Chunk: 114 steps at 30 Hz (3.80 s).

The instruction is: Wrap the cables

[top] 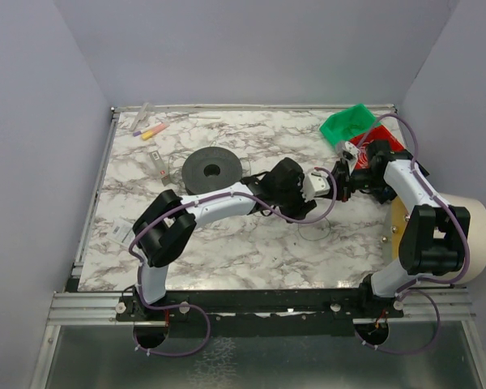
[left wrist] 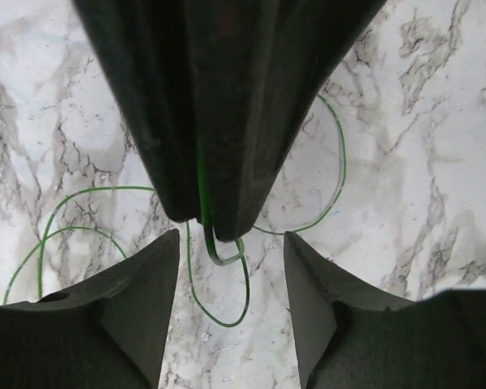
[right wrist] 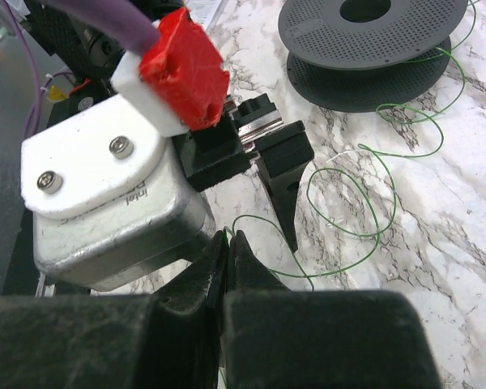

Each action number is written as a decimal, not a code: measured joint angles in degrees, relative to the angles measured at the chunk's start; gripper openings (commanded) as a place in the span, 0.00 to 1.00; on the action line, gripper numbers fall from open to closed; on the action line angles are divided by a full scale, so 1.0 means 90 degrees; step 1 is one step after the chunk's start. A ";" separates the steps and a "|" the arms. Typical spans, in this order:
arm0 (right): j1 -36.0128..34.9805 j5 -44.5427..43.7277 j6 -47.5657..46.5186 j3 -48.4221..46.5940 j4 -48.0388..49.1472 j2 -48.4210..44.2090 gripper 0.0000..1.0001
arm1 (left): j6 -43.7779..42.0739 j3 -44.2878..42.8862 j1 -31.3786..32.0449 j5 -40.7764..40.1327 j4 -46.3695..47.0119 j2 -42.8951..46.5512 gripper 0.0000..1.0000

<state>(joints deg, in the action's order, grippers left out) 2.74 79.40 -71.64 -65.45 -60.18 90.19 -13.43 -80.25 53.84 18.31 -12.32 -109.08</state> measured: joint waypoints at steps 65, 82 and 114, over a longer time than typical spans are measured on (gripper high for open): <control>-0.0882 -0.5321 0.2458 0.1583 0.4520 -0.1428 0.00 | 0.4573 -0.0291 -0.2846 0.2407 0.1083 0.1287 0.00; -0.0882 -0.3820 0.0238 0.0376 0.1588 -0.1596 0.66 | 0.5331 0.0039 -0.2858 0.2863 0.1486 0.1277 0.00; -0.2433 -0.4937 0.2271 0.1622 0.4913 -0.2188 0.10 | 0.5605 0.0000 -0.2858 0.2317 0.1564 0.0886 0.00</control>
<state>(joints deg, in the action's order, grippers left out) -19.16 34.96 -51.20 -50.85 -15.97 70.50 37.01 -80.25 28.12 39.16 1.76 -101.10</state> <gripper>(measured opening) 0.609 0.005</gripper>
